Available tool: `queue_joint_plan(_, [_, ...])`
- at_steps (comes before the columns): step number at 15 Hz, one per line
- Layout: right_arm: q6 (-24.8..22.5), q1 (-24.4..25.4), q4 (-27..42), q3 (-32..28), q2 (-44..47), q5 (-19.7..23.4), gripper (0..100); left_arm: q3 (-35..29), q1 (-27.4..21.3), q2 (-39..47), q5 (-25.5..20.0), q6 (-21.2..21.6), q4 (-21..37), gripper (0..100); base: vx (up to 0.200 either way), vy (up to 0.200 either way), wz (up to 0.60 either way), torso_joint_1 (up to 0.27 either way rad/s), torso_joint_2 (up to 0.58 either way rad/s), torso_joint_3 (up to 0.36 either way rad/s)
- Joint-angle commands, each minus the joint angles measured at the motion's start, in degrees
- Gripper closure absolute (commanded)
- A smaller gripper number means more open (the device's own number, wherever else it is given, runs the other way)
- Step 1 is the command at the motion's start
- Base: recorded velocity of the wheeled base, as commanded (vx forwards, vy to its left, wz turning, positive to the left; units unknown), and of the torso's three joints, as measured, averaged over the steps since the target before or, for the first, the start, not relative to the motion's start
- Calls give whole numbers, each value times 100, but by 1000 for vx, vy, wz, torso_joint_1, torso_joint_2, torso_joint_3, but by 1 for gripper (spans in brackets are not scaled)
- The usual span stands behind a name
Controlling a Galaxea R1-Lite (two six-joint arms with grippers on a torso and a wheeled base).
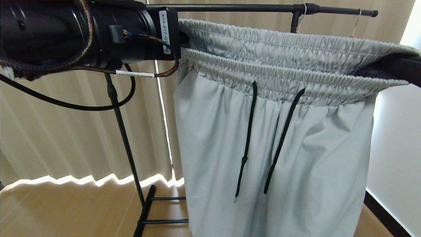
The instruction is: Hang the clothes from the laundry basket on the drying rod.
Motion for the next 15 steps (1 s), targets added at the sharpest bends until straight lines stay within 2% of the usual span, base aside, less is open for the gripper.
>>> queue_joint_plan(1, [-6,12,3,21,-46,-6,100,4,-22,19,3,-1,43,100,0,0,0,0,0,0])
queue_joint_plan(4, [-15,-85,214,-49,-11,-23,100,66,-31,-95,3,-10,104,100,0,0,0,0,0,0])
queue_joint_plan(7, [-6,-498,196,-278,235,-6,100,347,-22,-632,3,-10,456,100,0,0,0,0,0,0])
queue_joint_plan(9, [3,-683,144,-454,481,-6,100,619,-22,-1001,3,-19,544,100,0,0,0,0,0,0])
queue_joint_plan(12, [38,-762,135,-691,797,3,100,1489,-22,-1677,3,-80,500,100,0,0,0,0,0,0])
queue_joint_plan(15, [47,-762,135,-717,1017,12,100,1841,21,-2064,3,-159,518,100,0,0,0,0,0,0])
